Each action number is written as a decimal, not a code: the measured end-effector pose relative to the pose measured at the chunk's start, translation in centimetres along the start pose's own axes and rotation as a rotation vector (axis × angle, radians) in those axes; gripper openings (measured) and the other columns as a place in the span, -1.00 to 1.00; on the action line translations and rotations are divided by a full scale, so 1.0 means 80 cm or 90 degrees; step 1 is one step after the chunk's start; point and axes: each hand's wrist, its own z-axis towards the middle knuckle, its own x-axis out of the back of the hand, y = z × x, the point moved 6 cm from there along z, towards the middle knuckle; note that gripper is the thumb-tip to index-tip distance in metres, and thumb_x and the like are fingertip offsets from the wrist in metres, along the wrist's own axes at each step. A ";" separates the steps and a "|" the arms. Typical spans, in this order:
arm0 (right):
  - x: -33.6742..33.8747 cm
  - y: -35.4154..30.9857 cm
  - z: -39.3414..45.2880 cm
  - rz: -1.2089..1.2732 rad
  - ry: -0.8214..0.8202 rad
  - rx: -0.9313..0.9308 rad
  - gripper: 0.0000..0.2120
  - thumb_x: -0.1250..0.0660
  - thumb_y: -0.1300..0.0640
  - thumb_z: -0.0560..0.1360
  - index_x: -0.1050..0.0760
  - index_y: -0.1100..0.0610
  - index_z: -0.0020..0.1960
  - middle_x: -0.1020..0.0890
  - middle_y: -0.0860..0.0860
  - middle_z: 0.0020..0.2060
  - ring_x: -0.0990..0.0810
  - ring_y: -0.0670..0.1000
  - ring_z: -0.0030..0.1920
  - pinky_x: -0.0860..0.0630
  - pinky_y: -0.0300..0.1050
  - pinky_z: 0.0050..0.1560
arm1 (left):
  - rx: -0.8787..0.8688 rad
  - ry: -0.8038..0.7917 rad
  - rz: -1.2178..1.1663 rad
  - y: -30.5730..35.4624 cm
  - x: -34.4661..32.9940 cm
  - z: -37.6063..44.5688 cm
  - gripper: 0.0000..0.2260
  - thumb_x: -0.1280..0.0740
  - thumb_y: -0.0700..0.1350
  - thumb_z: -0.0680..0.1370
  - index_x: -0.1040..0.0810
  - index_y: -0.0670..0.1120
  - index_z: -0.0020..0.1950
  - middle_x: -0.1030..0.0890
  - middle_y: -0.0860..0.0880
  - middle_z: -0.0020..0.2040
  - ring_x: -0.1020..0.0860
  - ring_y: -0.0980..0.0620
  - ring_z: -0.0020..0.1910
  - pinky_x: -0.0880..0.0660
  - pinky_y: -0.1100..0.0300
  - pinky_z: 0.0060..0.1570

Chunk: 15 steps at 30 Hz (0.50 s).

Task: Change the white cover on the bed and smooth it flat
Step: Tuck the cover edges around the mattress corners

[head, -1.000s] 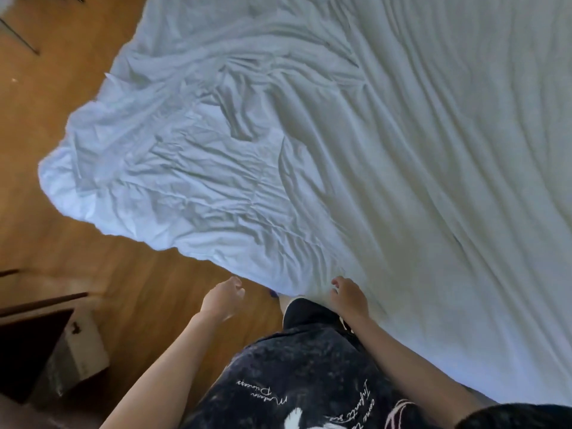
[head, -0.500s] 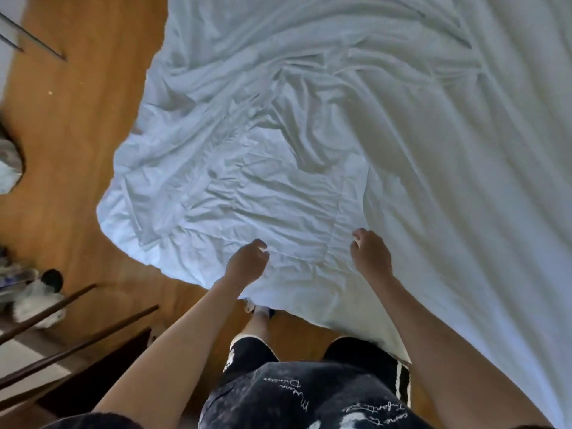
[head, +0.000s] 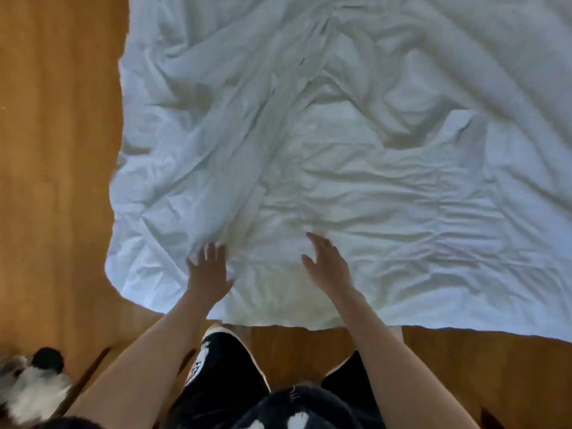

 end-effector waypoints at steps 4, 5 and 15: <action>-0.092 -0.049 -0.024 0.170 0.049 -0.081 -0.54 -0.15 0.02 0.63 -0.19 0.01 0.51 -0.33 0.00 0.43 -0.40 0.02 0.36 -0.35 -0.08 0.29 | -0.064 0.084 -0.053 -0.023 -0.026 0.021 -0.45 -0.44 -0.14 0.44 -0.37 -0.30 0.37 -0.44 -0.33 0.26 -0.47 -0.35 0.21 -0.56 -0.18 -0.10; -0.109 -0.055 -0.030 0.186 0.045 -0.098 -0.55 -0.15 0.02 0.63 -0.22 0.01 0.50 -0.35 0.00 0.41 -0.42 0.01 0.33 -0.36 -0.08 0.27 | -0.088 0.132 -0.094 -0.025 -0.019 0.020 -0.55 -0.42 -0.30 0.40 -0.45 -0.29 0.28 -0.50 -0.32 0.17 -0.53 -0.34 0.10 -0.58 -0.14 -0.22; -0.169 -0.145 -0.078 0.443 0.069 -0.211 -0.53 -0.13 -0.20 0.59 -0.40 0.07 0.34 -0.60 0.04 0.16 -0.56 0.07 0.14 -0.50 0.05 0.19 | -0.307 0.235 -0.071 -0.076 0.032 -0.110 -0.69 -0.26 -0.35 0.47 -0.53 -0.18 0.20 -0.61 -0.16 -0.10 -0.61 -0.17 -0.12 -0.46 0.10 -0.24</action>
